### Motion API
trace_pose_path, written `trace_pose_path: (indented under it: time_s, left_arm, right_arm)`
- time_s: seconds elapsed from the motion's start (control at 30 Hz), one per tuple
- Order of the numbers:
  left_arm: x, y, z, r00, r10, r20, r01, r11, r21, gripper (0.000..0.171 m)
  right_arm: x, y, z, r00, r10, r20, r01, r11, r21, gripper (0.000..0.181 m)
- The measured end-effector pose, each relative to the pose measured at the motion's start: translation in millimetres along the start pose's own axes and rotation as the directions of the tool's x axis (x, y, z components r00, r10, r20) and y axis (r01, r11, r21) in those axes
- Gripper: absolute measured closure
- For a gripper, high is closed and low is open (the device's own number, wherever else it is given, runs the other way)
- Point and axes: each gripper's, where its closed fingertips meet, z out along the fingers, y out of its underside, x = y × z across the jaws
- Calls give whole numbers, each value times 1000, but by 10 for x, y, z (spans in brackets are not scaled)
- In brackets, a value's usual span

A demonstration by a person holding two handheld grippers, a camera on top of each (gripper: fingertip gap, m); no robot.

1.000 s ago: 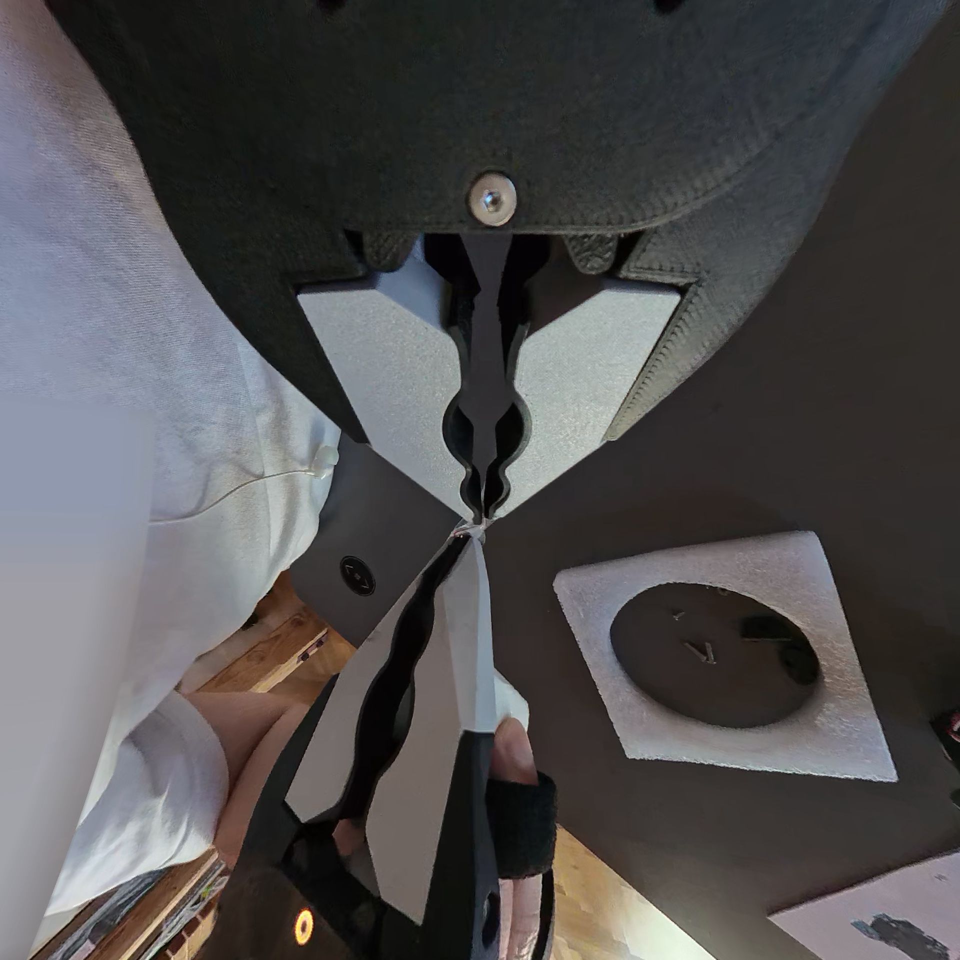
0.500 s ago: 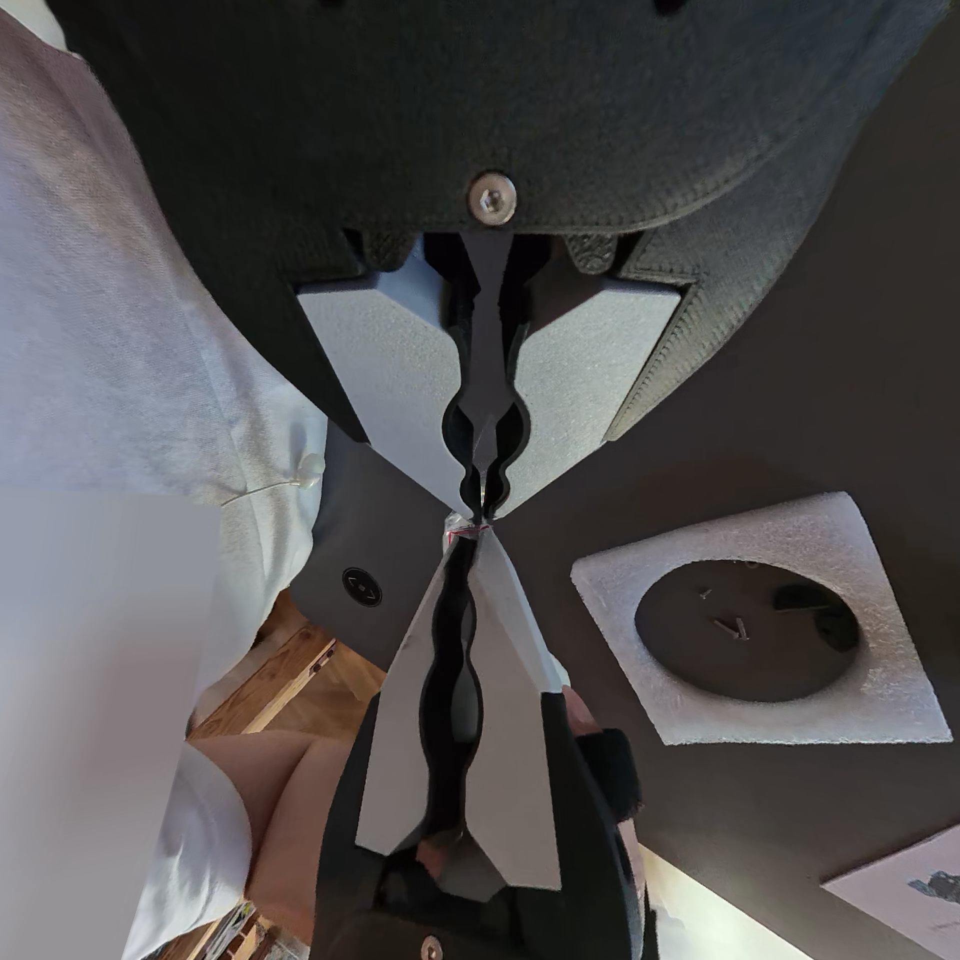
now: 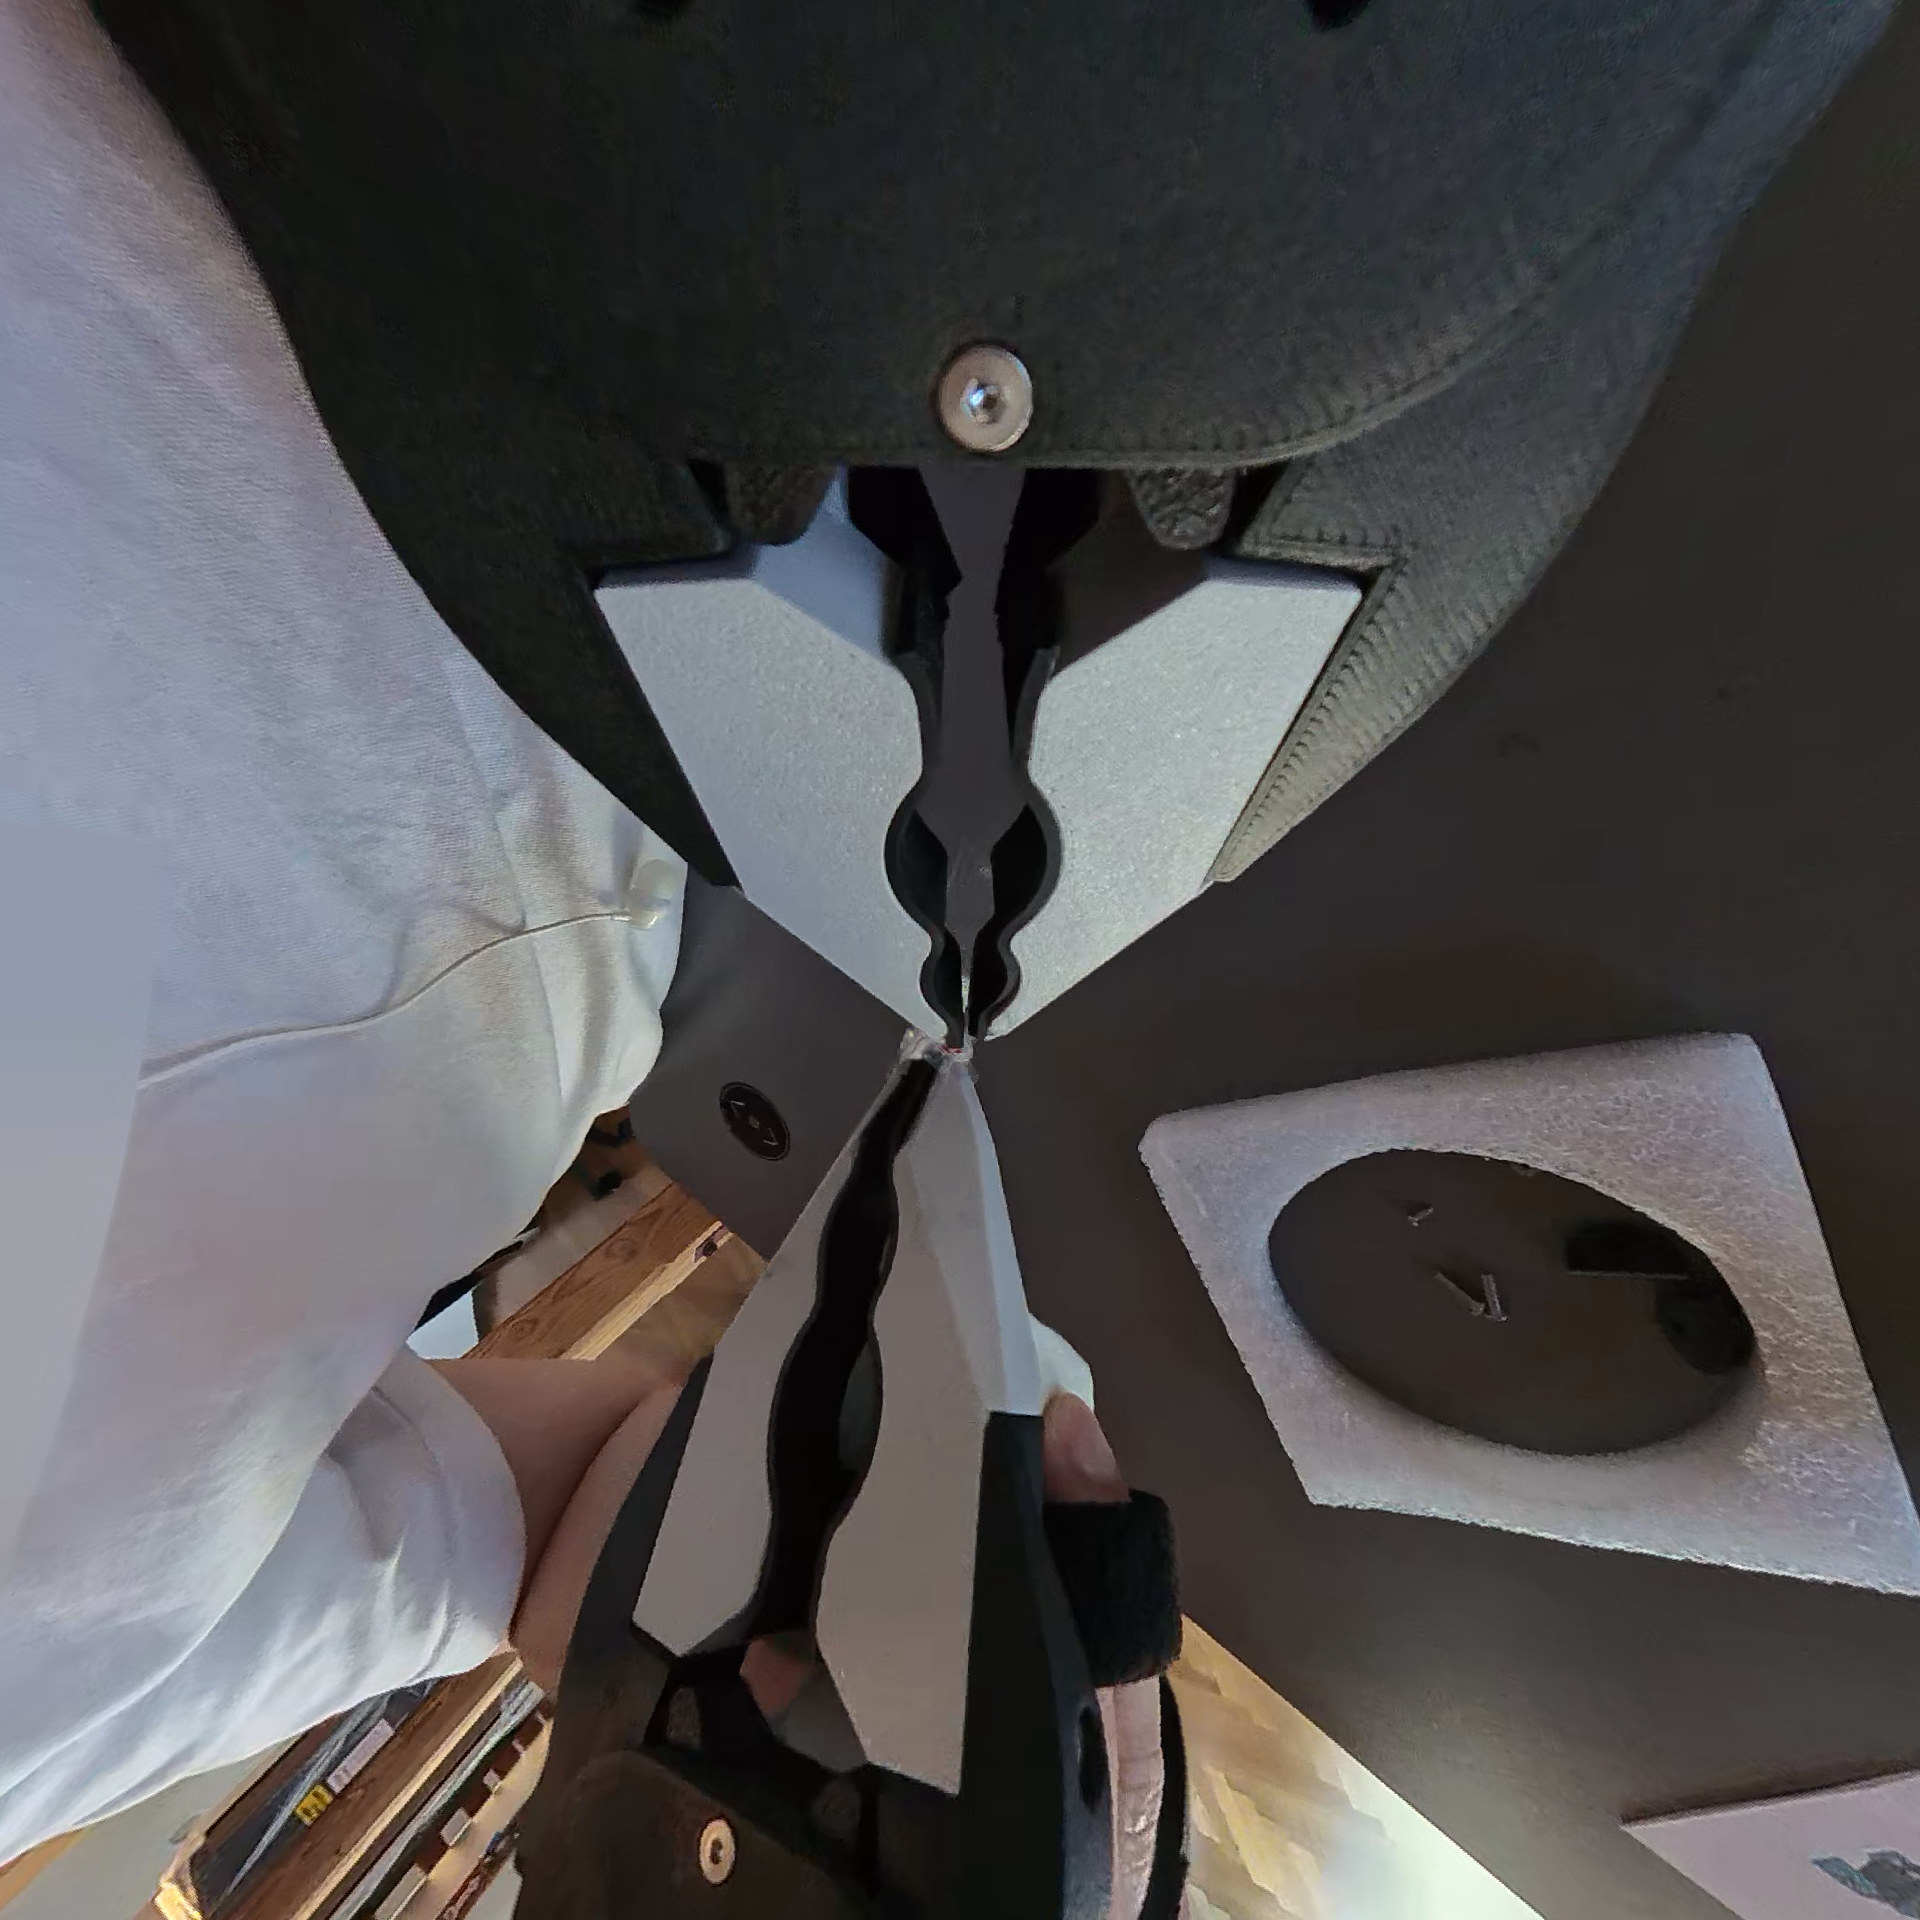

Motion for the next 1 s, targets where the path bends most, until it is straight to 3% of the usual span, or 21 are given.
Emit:
trace_pose_path:
  time_s: [0.47, 0.8, 1.0]
  left_arm:
    - [33, -55, -1, 996, 82, 17, -83, 996, 26, 171]
    - [147, -172, -123, 983, 180, 45, -185, 969, 161, 171]
    - [134, -185, -221, 984, 165, 72, -176, 965, 196, 171]
  right_arm:
    - [-18, 10, 0, 998, 58, 19, -59, 998, 32, 177]
    - [-13, -124, -125, 999, 13, -41, -11, 999, 48, 175]
    - [49, -165, -305, 995, 13, -96, -6, 997, 73, 172]
